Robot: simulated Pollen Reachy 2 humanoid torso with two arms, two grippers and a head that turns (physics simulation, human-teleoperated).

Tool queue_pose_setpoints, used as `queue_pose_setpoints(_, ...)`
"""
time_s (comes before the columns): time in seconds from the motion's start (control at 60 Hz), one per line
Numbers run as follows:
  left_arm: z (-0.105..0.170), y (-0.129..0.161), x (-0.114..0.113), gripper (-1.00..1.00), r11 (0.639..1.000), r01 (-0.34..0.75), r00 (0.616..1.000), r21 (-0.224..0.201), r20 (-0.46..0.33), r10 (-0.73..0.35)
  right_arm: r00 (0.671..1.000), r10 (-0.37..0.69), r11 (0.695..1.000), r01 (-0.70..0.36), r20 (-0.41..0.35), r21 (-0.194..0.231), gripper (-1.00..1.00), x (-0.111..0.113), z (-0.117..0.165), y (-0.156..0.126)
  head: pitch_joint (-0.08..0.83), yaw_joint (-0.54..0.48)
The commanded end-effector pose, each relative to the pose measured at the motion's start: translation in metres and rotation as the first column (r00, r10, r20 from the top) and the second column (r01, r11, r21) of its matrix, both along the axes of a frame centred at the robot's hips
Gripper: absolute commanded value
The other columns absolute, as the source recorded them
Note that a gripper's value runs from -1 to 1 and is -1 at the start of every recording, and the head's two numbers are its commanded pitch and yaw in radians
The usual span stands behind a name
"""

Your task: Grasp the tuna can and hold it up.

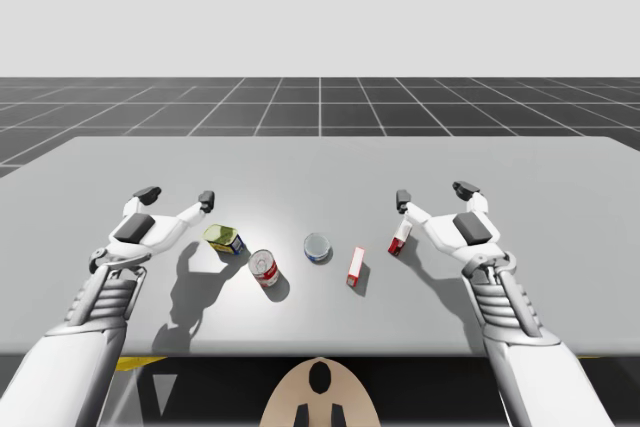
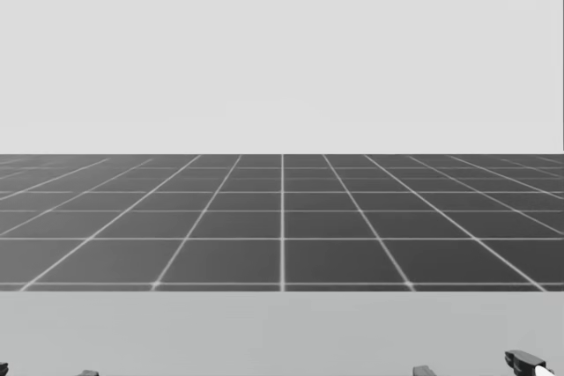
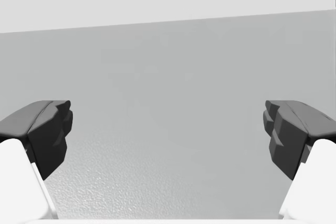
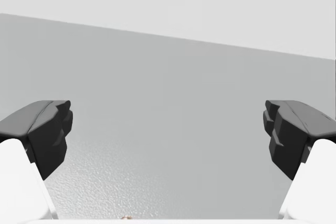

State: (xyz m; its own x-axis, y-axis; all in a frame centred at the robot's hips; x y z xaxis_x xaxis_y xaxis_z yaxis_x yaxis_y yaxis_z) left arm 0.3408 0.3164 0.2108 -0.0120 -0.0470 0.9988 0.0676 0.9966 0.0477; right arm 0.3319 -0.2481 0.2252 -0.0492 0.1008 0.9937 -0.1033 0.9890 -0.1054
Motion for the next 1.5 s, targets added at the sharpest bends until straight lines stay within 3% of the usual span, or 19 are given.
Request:
queue_pose_setpoints(0.017, 0.0, 0.0, 0.0, -1.0, 1.0, 0.005, 1.0, 0.004, -0.001, -0.005, 1.0, 0.012, 1.0, -0.012, -0.023, 0.004, -1.0, -0.002, -0.002, 0.001, 0.001, 0.0)
queue_pose_setpoints(0.283, 0.0, -0.001, 0.0, -1.0, 1.0, 0.006, 1.0, 0.004, -0.002, -0.006, 1.0, -0.007, 1.0, 0.006, -0.014, -0.022, -1.0, -0.001, -0.001, 0.003, 0.082, 0.0)
queue_pose_setpoints(0.6, -0.001, -0.001, 0.001, -1.0, 1.0, 0.012, 1.0, 0.006, -0.005, -0.012, 1.0, -0.023, 0.999, 0.023, -0.004, -0.029, -1.0, -0.001, 0.0, 0.003, 0.366, 0.0)
queue_pose_setpoints(0.983, -0.003, -0.002, 0.001, -1.0, 1.0, 0.017, 1.0, 0.011, -0.012, -0.017, 1.0, -0.024, 0.999, 0.024, -0.001, -0.031, -1.0, 0.0, 0.0, 0.002, 0.611, 0.02)
queue_pose_setpoints(1.317, -0.002, -0.003, 0.001, -1.0, 1.0, 0.023, 1.0, 0.007, -0.009, -0.023, 1.0, -0.025, 0.999, 0.025, -0.001, -0.026, -1.0, -0.001, 0.001, 0.001, 0.697, 0.02)
queue_pose_setpoints(1.5, 0.006, -0.012, -0.006, -1.0, 0.998, 0.063, 0.997, -0.03, -0.032, -0.064, 1.0, -0.028, 0.999, 0.028, -0.002, -0.025, -1.0, 0.0, 0.001, 0.001, 0.705, 0.02)
